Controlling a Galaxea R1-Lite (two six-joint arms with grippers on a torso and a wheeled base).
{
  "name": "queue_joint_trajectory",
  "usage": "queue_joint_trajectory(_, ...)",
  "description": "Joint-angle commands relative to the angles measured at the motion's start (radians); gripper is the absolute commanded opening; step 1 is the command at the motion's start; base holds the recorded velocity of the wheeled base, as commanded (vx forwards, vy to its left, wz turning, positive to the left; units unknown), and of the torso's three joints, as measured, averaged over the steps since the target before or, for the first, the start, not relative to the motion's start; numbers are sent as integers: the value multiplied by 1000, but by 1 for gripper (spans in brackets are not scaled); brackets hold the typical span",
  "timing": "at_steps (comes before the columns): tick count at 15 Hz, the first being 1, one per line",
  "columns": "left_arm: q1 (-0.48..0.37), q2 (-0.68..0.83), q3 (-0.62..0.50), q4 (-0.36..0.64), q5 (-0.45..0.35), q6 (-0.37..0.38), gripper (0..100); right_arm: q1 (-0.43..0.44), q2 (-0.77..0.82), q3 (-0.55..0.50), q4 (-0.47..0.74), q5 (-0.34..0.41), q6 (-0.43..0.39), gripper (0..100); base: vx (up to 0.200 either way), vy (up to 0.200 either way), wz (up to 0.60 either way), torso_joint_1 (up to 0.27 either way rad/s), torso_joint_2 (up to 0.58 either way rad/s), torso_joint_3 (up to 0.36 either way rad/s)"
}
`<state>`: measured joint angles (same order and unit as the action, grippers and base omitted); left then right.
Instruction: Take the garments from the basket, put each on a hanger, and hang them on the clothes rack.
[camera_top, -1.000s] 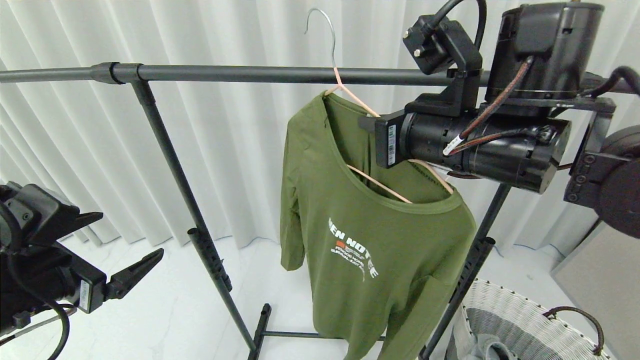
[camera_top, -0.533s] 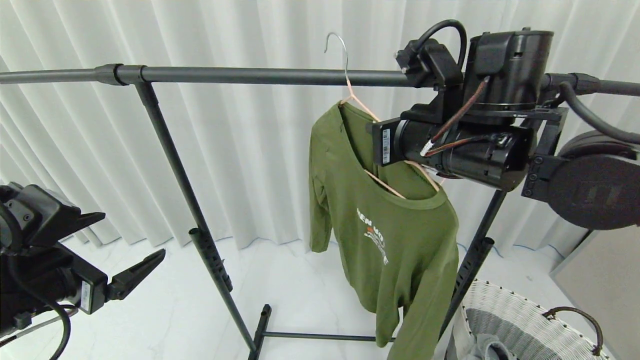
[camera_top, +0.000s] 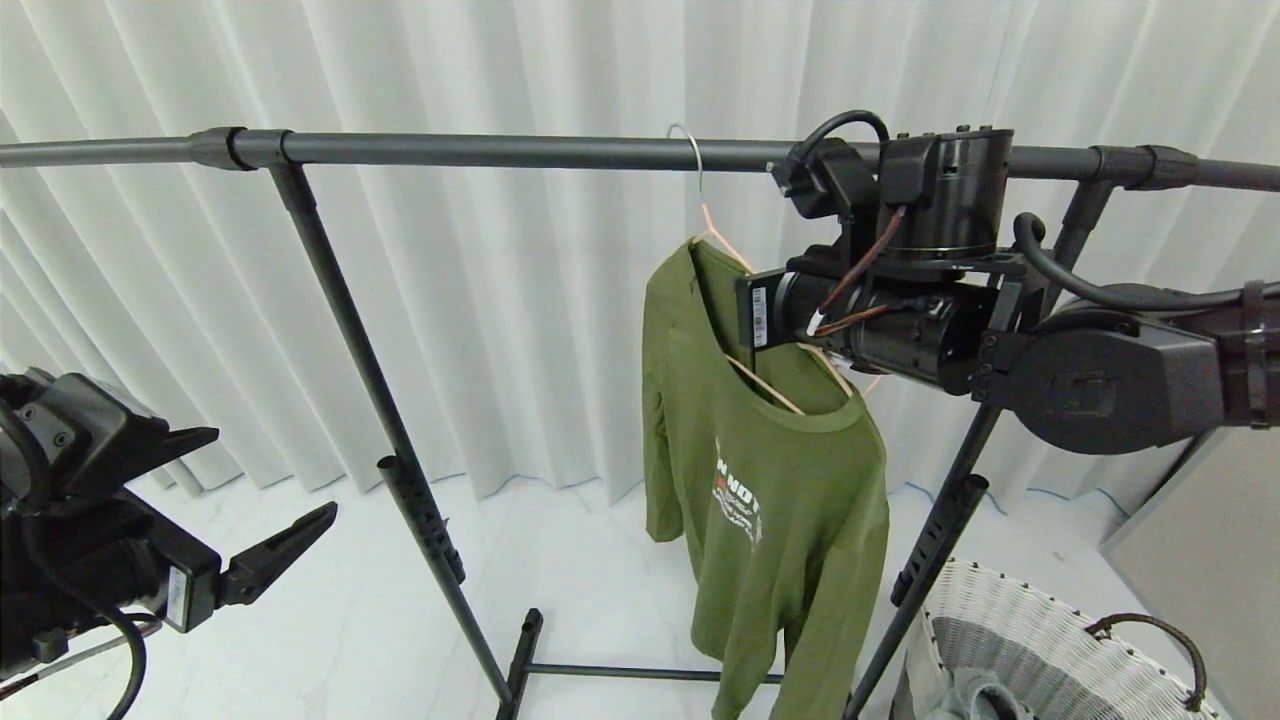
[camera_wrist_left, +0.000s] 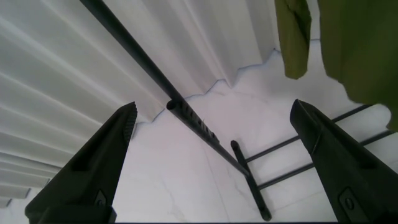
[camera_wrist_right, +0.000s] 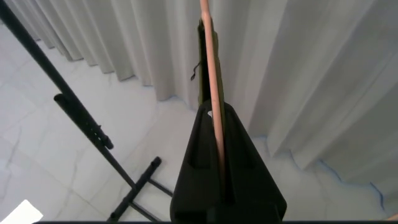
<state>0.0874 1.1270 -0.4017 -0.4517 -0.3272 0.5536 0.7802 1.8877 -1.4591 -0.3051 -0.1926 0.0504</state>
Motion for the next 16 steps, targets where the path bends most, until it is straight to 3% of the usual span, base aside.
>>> queue_joint_trajectory(1,0,0,0,-1,-1,0,100,-2,13,-1,-2,-7,0,0,0,0,0,0,0,0)
queue_joint_trajectory(3,0,0,1,-1,-1,-1,100,1,13,3,-20,-22,2,0,0,0,0,0,0,0)
queue_joint_trajectory(4,0,0,1,-1,0,-1,100,2,10,8,-20,-25,2,100,0,0,0,0,0,0)
queue_joint_trajectory(11,2,-1,1,-1,4,-8,100,67,-73,65,-23,-71,-9,100,0,0,0,0,0,0)
queue_joint_trajectory(13,6,-3,3,-1,22,-11,100,91,-173,171,-57,-74,-53,100,0,0,0,0,0,0)
queue_joint_trajectory(16,8,-9,3,-1,48,-14,100,63,-338,430,-178,-76,-182,100,0,0,0,0,0,0)
